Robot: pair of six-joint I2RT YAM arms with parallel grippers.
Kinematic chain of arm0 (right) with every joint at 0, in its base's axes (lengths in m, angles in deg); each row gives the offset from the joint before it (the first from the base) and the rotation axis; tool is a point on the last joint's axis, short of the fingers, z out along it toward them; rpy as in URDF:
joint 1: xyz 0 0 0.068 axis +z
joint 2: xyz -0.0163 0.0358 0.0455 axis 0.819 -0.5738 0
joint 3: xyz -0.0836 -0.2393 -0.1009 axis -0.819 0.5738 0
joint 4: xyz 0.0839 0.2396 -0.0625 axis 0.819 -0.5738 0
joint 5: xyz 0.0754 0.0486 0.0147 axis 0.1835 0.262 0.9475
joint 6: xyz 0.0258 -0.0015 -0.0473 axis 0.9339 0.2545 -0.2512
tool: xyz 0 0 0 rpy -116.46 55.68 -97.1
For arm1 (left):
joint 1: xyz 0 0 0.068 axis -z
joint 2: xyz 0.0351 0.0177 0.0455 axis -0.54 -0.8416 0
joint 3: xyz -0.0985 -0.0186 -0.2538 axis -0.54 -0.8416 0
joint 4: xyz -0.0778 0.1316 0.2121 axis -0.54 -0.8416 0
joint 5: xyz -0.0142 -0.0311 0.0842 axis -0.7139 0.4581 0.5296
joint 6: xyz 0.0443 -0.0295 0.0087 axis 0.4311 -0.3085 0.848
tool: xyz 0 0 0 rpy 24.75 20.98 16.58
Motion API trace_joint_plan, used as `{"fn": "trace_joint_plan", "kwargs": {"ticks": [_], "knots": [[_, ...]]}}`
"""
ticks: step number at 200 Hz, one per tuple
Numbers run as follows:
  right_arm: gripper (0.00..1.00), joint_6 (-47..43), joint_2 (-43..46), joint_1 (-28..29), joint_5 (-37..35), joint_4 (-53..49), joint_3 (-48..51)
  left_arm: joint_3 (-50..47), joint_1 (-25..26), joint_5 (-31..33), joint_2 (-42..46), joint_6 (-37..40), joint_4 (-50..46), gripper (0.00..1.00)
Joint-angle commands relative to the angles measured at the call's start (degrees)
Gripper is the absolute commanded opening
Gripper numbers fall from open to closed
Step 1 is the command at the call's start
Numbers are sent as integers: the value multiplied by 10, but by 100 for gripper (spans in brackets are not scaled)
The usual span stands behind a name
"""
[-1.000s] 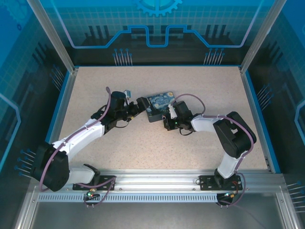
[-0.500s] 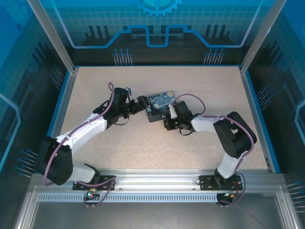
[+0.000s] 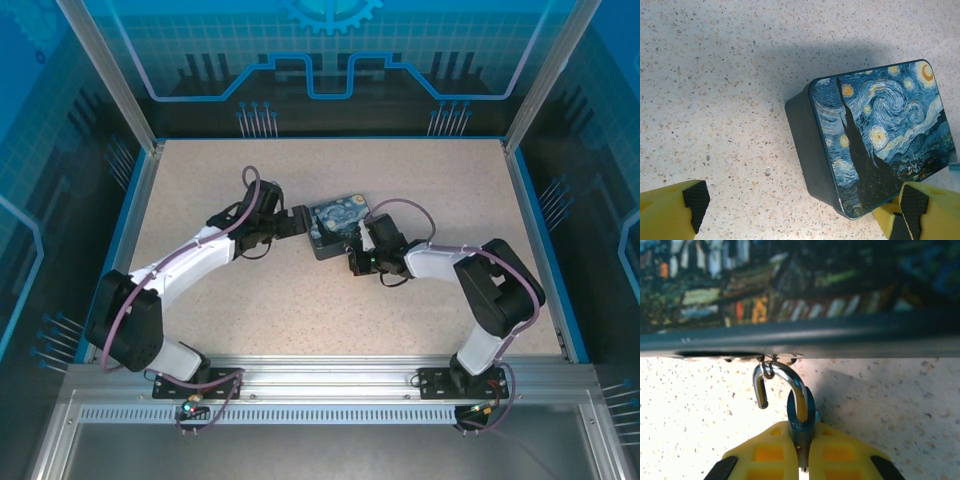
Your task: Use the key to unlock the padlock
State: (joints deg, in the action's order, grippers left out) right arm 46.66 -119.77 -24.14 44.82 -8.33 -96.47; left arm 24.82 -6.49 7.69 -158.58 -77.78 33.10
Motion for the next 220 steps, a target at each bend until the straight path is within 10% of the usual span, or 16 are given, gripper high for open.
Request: {"fn": "trace_joint_plan", "kwargs": {"ticks": [1, 220], "knots": [[0, 6, 21, 1, -15, -45, 21, 23, 17, 30, -3, 32, -19, 99], [0, 99, 84, -18, -1, -31, 78, 82, 122, 183, -151, 121, -48, 99]]}}
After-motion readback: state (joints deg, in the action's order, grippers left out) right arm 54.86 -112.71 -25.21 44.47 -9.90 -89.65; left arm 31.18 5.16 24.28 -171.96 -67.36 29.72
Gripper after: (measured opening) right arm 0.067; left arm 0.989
